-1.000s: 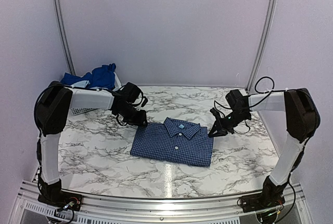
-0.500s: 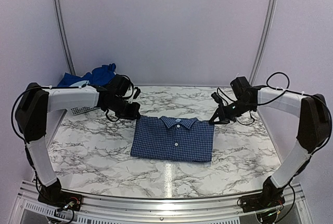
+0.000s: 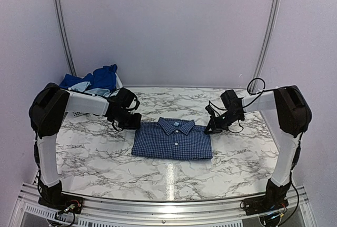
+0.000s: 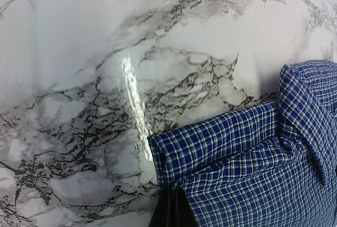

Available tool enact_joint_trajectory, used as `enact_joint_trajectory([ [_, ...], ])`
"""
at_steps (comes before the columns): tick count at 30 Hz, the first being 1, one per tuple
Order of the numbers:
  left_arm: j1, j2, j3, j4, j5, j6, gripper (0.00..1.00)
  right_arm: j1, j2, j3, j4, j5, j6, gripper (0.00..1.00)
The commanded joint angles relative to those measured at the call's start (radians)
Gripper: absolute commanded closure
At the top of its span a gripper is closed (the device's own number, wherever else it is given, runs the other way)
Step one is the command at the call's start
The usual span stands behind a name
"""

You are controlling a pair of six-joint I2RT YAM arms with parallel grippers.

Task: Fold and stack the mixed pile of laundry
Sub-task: Adjust the square-folded shirt at the center of the board.

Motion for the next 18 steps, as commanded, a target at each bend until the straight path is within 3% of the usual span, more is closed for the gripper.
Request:
enact_joint_trajectory([
  [1, 0.020, 0.014, 0.027, -0.012, -0.142, -0.027, 1.00, 0.004, 0.028, 0.058, 0.051, 0.074, 0.032, 1.00],
  [2, 0.019, -0.003, 0.029, -0.026, -0.166, -0.024, 0.97, 0.004, 0.025, 0.062, 0.048, 0.072, 0.036, 0.97],
  [5, -0.007, -0.103, 0.027, -0.051, -0.180, 0.024, 0.48, 0.004, -0.004, 0.090, 0.005, 0.054, 0.046, 0.73],
  [8, -0.095, -0.162, 0.076, -0.128, -0.240, 0.077, 0.12, -0.012, -0.075, 0.118, -0.045, 0.066, 0.053, 0.47],
  [10, -0.159, -0.152, 0.134, -0.176, -0.218, 0.052, 0.02, -0.043, -0.141, 0.119, -0.065, 0.068, 0.064, 0.33],
  [12, -0.220, -0.115, 0.204, -0.196, -0.182, 0.004, 0.01, -0.088, -0.185, 0.116, -0.088, 0.056, 0.068, 0.26],
  [18, -0.367, 0.140, 0.473, -0.261, -0.087, -0.120, 0.01, -0.156, -0.265, 0.088, -0.128, 0.002, 0.055, 0.22],
])
